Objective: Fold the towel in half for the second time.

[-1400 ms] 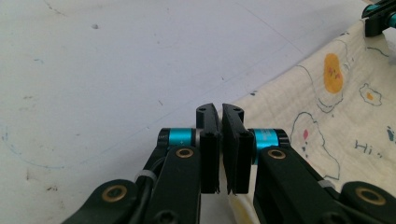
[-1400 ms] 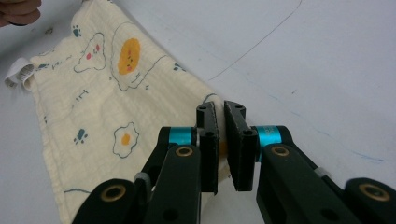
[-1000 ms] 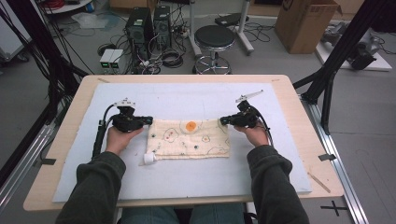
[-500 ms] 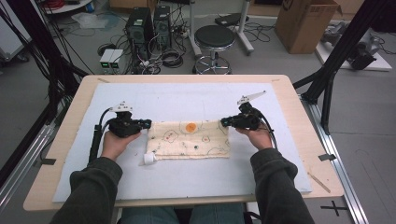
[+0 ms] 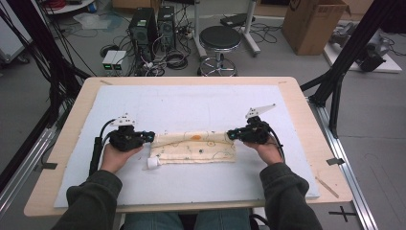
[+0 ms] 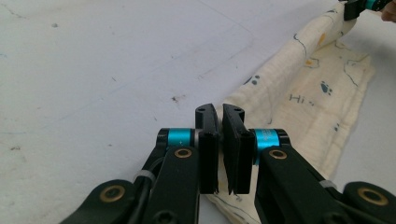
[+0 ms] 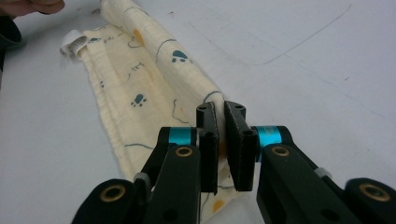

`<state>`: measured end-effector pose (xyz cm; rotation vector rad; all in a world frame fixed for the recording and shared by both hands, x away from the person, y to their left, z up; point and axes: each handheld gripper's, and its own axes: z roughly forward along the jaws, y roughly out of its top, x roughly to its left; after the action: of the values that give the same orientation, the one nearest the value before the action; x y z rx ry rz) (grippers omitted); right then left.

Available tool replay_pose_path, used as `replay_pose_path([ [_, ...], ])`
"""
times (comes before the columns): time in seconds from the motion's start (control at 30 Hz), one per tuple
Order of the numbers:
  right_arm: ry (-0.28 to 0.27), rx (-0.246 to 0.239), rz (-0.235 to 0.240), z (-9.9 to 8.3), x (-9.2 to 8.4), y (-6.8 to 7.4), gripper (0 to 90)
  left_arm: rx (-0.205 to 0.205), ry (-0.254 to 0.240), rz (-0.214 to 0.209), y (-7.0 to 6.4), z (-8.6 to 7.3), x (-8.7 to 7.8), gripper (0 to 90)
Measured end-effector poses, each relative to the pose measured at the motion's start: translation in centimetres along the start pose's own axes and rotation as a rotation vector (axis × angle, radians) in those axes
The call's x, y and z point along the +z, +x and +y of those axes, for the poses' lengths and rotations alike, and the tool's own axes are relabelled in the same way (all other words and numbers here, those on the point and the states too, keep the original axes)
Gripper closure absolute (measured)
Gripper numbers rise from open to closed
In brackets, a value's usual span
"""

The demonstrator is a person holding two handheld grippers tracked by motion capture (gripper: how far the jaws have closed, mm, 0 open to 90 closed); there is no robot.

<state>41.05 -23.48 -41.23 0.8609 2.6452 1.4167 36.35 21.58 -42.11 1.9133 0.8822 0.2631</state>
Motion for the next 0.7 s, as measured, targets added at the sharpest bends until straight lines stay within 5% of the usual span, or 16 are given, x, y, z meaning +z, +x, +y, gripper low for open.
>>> replay_pose_path([
  [0.37, 0.009, -0.036, 0.031, -1.6, -0.3, 1.6, 83.4, 0.043, 0.038, -0.022, -1.4, -1.6, -0.9, 83.9],
  [0.7, 0.032, -0.052, 0.059, -3.2, -0.5, 2.6, 82.4, 0.128, 0.112, -0.044, -3.0, -1.9, -1.5, 83.9],
])
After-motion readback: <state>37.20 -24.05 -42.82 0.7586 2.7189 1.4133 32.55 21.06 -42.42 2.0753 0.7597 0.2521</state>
